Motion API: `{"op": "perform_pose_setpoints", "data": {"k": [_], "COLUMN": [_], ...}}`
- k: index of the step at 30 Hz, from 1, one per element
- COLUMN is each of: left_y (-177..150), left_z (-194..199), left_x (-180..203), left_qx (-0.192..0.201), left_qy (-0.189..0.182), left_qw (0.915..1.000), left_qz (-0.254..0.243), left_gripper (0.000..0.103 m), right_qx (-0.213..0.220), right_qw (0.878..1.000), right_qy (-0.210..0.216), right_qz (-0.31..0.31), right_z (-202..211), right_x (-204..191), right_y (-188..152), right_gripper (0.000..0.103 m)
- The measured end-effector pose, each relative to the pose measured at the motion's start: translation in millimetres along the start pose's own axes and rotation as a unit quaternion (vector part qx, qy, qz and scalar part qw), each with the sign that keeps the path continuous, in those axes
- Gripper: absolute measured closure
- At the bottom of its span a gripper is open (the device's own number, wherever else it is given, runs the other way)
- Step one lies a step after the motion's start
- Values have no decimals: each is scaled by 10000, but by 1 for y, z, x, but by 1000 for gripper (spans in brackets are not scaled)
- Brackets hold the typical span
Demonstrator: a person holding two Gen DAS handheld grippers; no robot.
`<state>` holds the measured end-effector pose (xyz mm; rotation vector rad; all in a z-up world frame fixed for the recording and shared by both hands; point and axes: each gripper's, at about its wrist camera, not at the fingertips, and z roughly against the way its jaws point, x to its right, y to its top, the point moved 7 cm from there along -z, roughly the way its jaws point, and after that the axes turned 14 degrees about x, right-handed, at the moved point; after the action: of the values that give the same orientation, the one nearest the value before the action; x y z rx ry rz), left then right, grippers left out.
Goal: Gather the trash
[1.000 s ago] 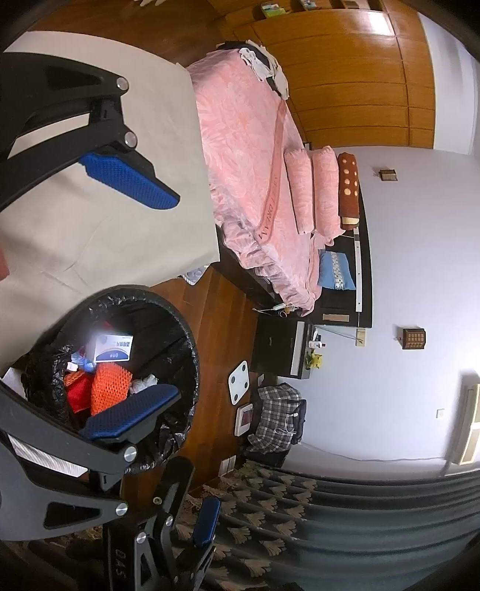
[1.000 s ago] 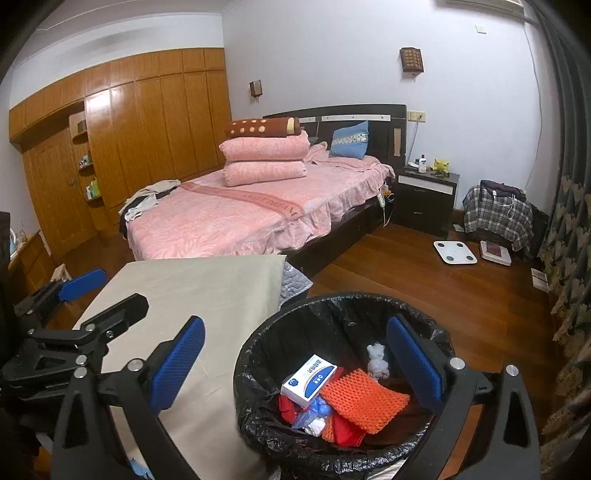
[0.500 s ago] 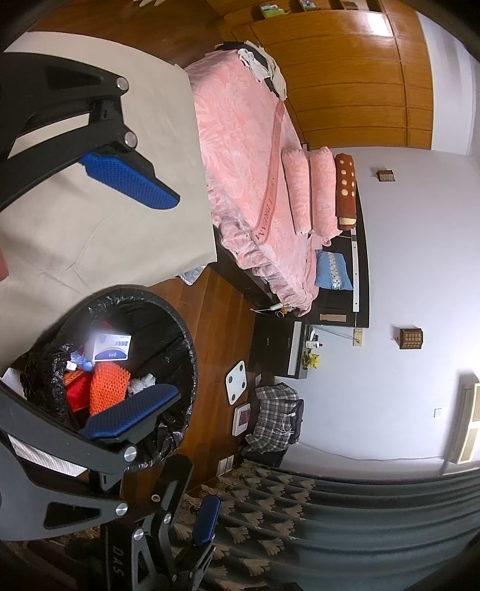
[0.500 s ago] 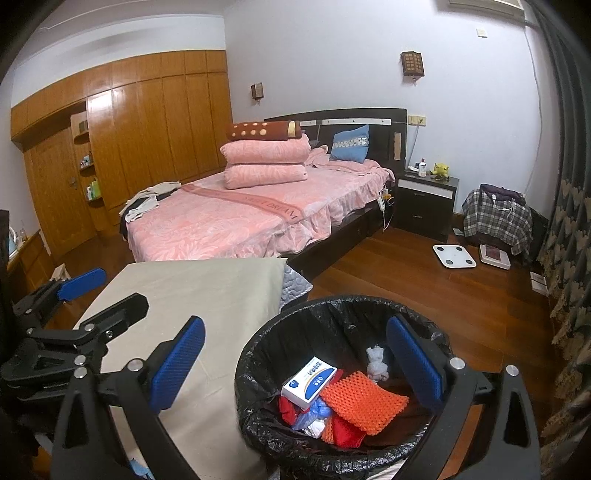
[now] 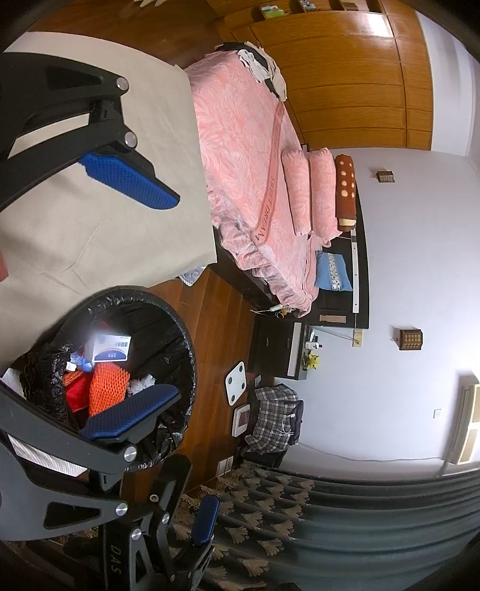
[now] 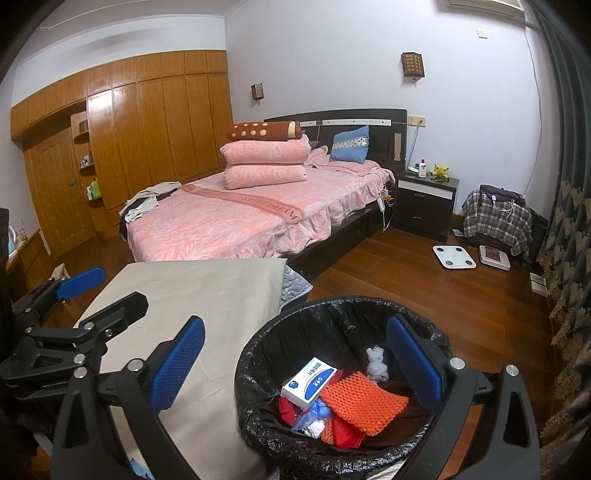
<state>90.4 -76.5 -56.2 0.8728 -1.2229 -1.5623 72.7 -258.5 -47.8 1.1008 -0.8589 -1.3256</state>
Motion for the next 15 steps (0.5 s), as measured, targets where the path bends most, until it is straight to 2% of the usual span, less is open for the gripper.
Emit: {"op": "perform_pose_setpoints", "data": {"k": [15], "left_y": [-1], "left_z": [0], "left_x": [0], "left_qx": [0], "left_qy": [0], "left_qw": [10000], "left_qz": [-2], "left_gripper": [10], "right_qx": [11], "right_qw": [10000], "right_qy": [0], "right_qz": [1], "right_z": [0], "right_x": [0], "right_y": [-1], "right_gripper": [6]}}
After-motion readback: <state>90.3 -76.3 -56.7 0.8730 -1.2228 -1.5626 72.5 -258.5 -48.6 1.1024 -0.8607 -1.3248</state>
